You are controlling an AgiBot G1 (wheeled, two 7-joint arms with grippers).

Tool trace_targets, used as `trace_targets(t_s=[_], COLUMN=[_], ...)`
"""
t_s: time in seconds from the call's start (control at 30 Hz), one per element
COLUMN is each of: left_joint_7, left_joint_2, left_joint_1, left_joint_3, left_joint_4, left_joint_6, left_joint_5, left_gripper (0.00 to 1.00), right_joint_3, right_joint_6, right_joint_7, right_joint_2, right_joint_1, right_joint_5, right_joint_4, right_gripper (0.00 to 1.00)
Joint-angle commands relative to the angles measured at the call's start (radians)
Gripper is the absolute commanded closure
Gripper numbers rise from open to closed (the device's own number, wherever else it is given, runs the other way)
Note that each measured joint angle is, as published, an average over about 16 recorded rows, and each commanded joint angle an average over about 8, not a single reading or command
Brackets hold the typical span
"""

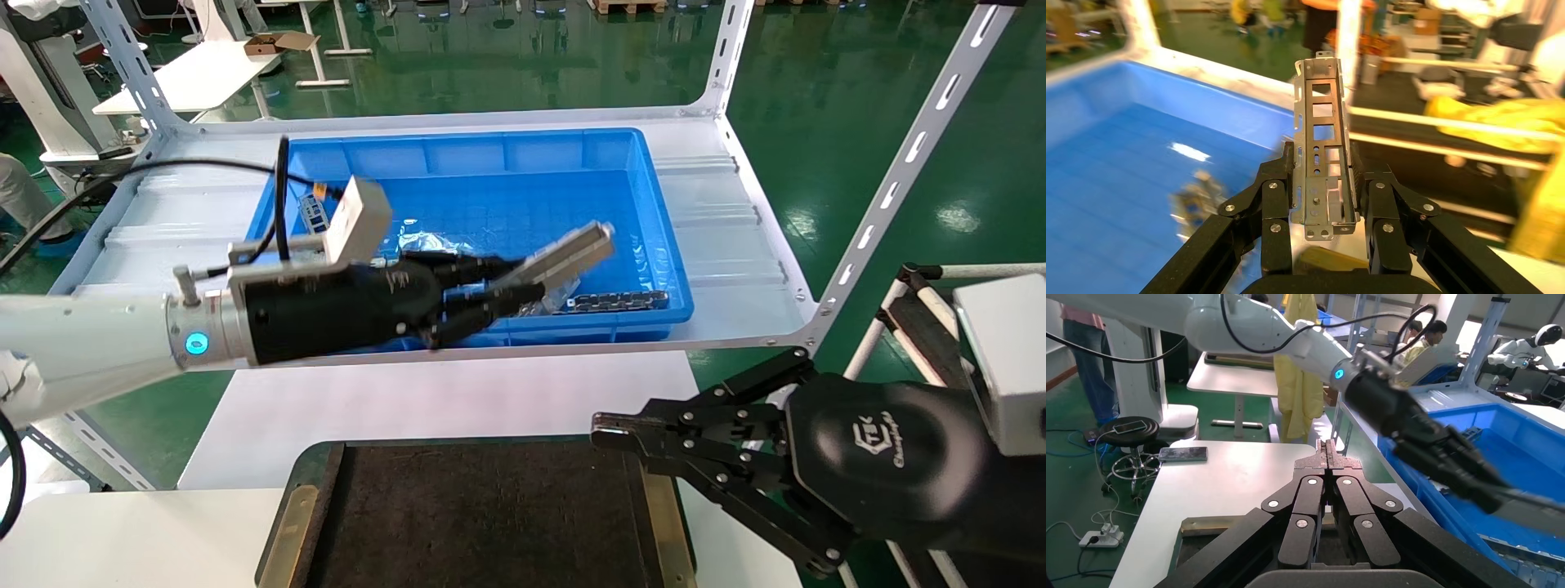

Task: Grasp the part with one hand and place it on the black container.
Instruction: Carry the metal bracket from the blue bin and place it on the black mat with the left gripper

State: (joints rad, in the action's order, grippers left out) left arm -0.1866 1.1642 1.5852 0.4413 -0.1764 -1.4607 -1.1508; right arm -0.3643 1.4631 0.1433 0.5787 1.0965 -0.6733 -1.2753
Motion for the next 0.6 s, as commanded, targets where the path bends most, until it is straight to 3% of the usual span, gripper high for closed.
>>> trace_targets(t_s=[0.03,0.33,0.6], left_joint_7=[0.005,0.092,0.199], left_joint_2=[-0.010,-0.033,-0.061], left_joint_1=[-0.020,-0.217,-0.476], left_joint_3=[0.002,0.005,0.014], left_joint_4=[-0.014,-0.206,-0.431], left_joint_6=[-0.043,-0.116,-0.061], left_joint_5=[0.000,0.048,0.109], left_gripper=[1.00,1.00,1.00], right_joint_3=[0.000,0.000,0.000], right_joint_6=[0.000,0.000,0.000], right_joint_7=[0.000,0.000,0.000], right_joint_2=[0.000,0.000,0.000], right_joint_1=[0.000,0.000,0.000], right_joint_5=[0.000,0.000,0.000], right_joint_4=[0.000,0.000,0.000], right_gripper=[1.00,1.00,1.00])
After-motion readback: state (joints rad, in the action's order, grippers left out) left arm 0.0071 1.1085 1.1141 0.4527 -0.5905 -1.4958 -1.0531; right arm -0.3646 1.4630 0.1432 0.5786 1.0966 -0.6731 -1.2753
